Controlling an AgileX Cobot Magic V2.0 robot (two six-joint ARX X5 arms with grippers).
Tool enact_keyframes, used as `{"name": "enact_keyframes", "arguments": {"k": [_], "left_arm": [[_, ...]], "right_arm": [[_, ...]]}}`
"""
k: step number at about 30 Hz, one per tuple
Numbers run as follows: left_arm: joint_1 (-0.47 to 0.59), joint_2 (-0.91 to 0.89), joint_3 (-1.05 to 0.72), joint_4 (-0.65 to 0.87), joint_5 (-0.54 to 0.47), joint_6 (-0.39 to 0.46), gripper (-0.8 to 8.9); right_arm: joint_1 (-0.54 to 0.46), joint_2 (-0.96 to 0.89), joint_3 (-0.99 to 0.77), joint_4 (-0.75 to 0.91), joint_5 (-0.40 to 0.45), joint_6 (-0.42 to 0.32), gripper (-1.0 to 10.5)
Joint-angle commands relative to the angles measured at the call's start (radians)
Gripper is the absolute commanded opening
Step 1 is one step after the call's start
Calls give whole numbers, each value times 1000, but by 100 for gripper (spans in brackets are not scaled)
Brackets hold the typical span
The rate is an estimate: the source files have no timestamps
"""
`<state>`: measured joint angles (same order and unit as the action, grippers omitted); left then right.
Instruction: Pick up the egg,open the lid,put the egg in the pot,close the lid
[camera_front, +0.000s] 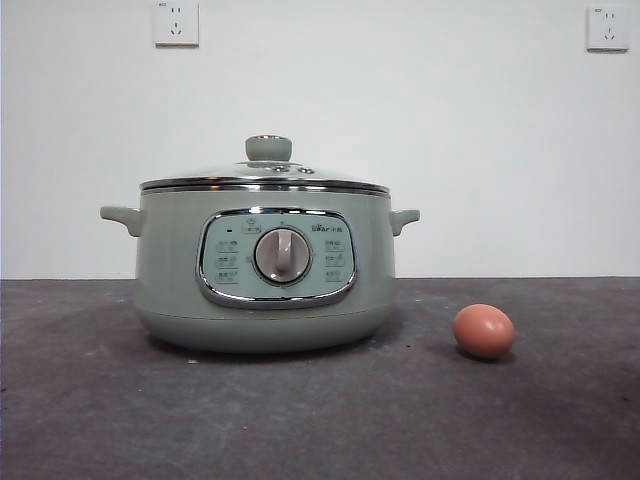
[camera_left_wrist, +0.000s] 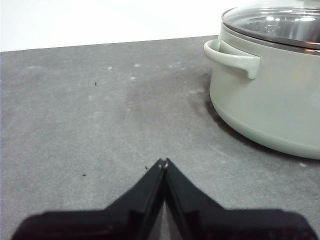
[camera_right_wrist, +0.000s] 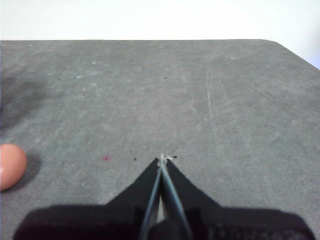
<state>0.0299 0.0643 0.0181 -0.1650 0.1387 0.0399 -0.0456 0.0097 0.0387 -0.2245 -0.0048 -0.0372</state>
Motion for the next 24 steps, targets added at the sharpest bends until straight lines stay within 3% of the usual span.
{"name": "enact_keyframes", "arguments": {"k": [1, 5, 18, 24], "left_arm": [[2, 1, -10, 5, -1, -10, -4], [2, 1, -10, 5, -1, -11, -4], [2, 2, 45, -12, -1, -177, -6], [2, 18, 163, -75, 8, -232, -6]], "right_arm": [[0, -1, -10, 8, -4, 12, 2], [0, -1, -10, 8, -31, 26, 2], [0, 0, 22, 40, -129, 321, -11], [0, 29, 137, 31, -139, 347, -12]]}}
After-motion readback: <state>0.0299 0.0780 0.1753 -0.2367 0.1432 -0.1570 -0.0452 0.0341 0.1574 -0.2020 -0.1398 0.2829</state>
